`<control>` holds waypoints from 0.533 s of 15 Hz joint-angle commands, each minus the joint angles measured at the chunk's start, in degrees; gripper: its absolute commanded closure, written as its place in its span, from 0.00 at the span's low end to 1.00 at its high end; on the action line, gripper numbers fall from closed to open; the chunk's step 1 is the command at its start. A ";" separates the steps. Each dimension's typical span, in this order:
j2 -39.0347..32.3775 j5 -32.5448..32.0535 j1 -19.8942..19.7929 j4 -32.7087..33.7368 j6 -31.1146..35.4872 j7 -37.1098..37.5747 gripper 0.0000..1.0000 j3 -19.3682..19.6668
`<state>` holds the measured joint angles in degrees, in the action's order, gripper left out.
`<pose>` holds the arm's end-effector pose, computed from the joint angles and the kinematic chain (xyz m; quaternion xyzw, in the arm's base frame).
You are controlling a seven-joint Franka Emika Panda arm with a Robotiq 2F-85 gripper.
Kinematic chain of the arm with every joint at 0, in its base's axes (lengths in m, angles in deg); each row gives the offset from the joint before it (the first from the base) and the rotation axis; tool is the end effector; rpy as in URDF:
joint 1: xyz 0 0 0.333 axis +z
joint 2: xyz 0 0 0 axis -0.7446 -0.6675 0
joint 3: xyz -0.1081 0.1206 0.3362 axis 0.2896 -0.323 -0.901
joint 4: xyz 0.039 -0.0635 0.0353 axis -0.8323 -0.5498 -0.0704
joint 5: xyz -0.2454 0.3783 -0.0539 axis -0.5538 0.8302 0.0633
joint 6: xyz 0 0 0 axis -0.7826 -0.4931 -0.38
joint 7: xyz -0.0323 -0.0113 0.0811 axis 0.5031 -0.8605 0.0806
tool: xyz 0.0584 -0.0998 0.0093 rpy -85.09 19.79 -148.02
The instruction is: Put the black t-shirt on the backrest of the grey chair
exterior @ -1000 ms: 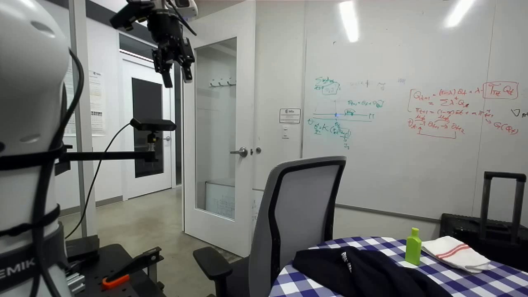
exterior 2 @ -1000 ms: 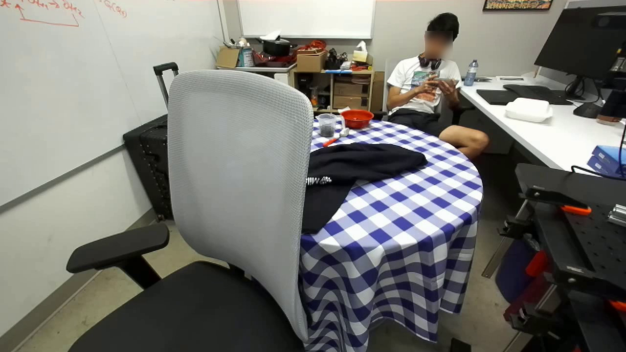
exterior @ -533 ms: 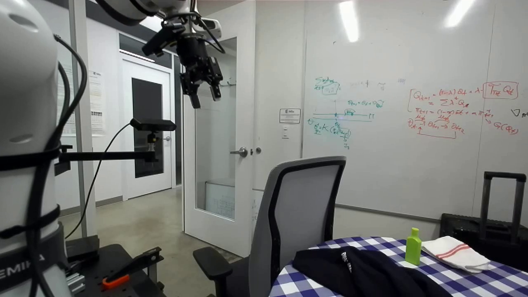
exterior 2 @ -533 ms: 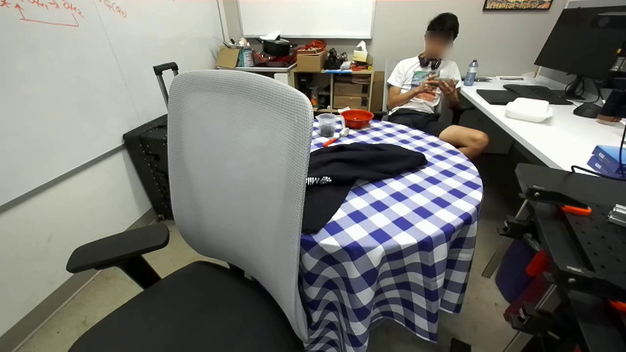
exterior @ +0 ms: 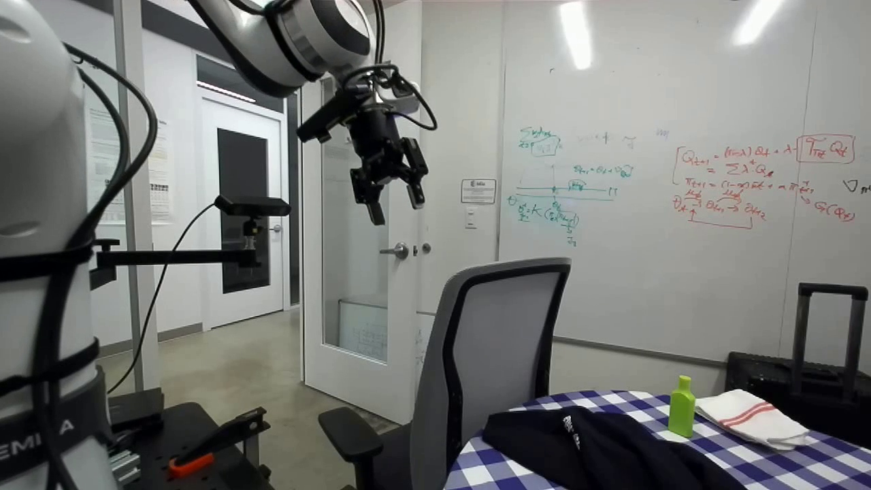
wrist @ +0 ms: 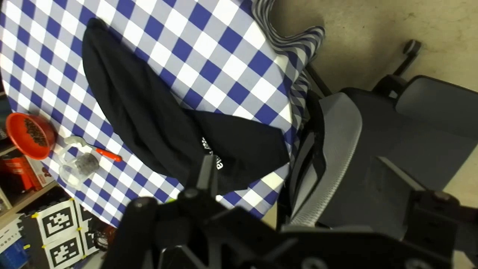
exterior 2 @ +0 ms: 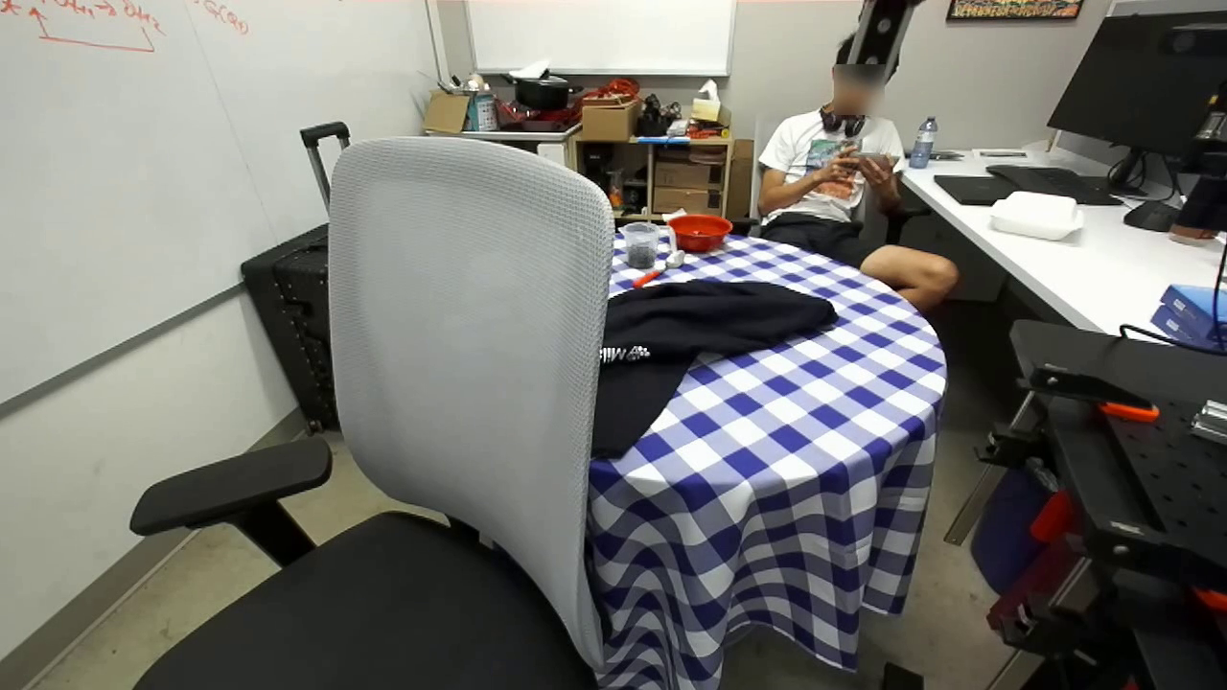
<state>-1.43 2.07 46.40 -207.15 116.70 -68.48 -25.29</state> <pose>0.4312 0.0970 0.4267 0.9843 0.0285 0.0669 0.1607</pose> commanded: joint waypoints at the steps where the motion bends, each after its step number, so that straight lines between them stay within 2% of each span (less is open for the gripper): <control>1: -7.16 -13.11 -3.97 1.07 3.12 2.94 0.00 0.90; 5: -15.96 -24.26 -5.43 2.99 8.37 7.18 0.00 4.27; 8: -24.00 -26.89 -4.52 6.40 12.56 8.34 0.00 7.99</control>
<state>-16.70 -21.85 40.91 -205.67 125.88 -62.13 -20.39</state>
